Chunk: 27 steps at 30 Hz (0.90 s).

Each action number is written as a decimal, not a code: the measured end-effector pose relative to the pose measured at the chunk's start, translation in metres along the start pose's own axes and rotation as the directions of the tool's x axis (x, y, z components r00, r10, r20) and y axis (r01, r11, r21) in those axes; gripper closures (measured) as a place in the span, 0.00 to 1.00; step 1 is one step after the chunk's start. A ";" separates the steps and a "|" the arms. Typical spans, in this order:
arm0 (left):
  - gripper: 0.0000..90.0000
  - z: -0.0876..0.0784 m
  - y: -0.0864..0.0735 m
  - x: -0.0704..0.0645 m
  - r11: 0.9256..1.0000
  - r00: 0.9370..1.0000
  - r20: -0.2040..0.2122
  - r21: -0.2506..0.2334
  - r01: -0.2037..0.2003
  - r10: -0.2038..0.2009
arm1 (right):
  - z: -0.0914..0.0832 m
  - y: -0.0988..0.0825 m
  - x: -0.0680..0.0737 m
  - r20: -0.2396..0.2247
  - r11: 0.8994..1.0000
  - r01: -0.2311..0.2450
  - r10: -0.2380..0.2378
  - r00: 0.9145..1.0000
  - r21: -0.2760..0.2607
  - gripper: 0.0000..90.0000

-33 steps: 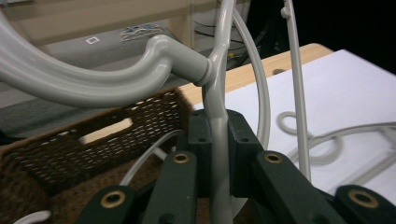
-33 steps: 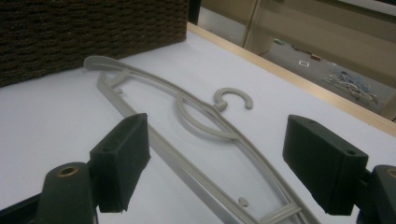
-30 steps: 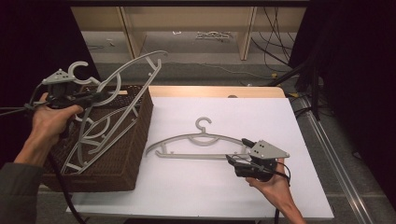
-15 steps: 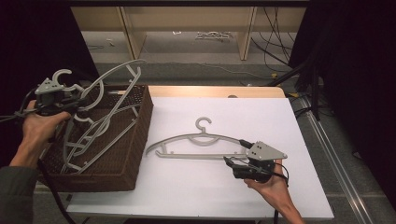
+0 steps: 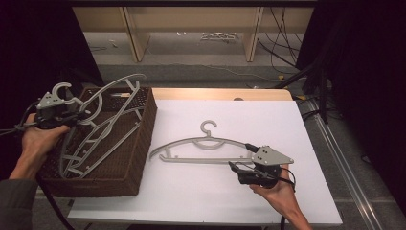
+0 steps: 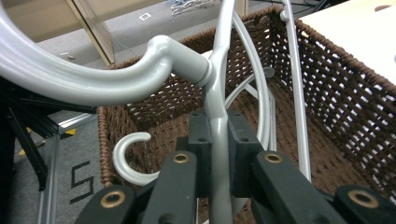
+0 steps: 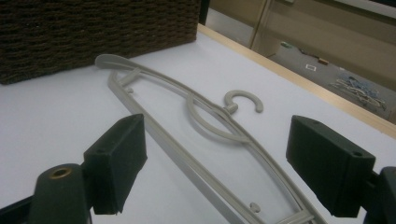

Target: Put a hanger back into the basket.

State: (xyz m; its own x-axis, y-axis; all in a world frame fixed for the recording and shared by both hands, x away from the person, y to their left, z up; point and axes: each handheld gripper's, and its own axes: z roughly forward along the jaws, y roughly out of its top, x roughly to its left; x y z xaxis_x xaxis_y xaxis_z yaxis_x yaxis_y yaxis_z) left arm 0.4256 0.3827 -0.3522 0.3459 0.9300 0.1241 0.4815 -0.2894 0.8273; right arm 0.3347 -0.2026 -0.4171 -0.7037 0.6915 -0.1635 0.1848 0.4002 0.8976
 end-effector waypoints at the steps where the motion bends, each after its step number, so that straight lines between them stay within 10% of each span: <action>1: 0.91 0.001 -0.001 0.000 1.000 1.000 0.000 0.003 -0.012 0.012 | 0.000 0.000 0.000 0.002 1.000 0.000 0.000 1.000 -0.001 0.24; 15: 0.91 0.014 -0.024 0.004 0.980 0.987 0.032 0.118 -0.161 0.158 | 0.001 -0.001 0.000 0.004 1.000 -0.009 0.009 1.000 0.001 0.24; 27: 0.91 0.035 -0.039 -0.008 0.965 0.982 0.084 0.190 -0.180 0.167 | 0.003 -0.002 0.000 0.000 1.000 -0.007 0.007 1.000 0.006 0.24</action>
State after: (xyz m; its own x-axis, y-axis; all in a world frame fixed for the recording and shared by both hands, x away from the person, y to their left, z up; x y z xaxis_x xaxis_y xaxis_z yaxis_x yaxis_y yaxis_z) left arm 0.4322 0.3785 -0.4046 0.4875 0.8465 0.2140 0.5558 -0.4898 0.6717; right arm 0.3364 -0.2020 -0.4203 -0.7024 0.6942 -0.1572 0.1937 0.3990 0.8963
